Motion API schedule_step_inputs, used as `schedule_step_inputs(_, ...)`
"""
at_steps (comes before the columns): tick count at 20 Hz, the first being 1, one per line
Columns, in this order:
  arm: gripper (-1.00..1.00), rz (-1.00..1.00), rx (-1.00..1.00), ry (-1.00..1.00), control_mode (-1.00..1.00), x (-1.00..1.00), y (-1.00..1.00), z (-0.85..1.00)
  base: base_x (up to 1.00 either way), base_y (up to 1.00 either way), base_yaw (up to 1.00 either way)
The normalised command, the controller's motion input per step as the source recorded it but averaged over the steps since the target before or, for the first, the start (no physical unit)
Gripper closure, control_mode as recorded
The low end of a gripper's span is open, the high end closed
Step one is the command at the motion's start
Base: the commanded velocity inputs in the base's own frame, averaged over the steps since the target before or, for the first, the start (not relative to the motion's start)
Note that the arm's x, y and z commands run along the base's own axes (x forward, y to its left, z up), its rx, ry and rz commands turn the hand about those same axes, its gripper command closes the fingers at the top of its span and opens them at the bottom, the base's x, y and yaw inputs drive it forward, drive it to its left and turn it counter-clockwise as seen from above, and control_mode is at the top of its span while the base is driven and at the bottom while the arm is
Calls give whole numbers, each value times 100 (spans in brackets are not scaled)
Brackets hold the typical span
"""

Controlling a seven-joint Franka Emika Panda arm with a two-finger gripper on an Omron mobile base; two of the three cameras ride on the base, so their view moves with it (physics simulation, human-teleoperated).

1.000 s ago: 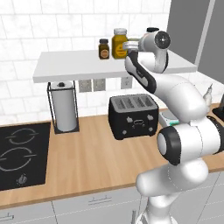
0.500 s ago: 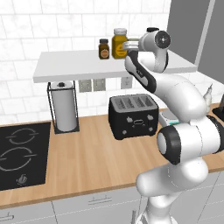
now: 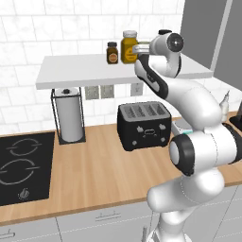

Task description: Gather all objects into one cabinet and sort the glasses and bowls to opposite sides.

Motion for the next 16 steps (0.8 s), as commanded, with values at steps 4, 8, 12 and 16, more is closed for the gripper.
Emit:
schedule_step_inputs(4, 100, 0, 0, 0, -100, 8, 0, -1, 0, 0, 0)
schedule_step_inputs(8, 100, 0, 0, 0, -100, 4, 0, -3, 0, 0, 0)
schedule_step_inputs(12, 100, 0, 0, 0, -100, 0, 0, -3, 0, 0, 0)
schedule_step_inputs(16, 100, 0, 0, 0, -100, -7, 0, 0, 0, 0, 0)
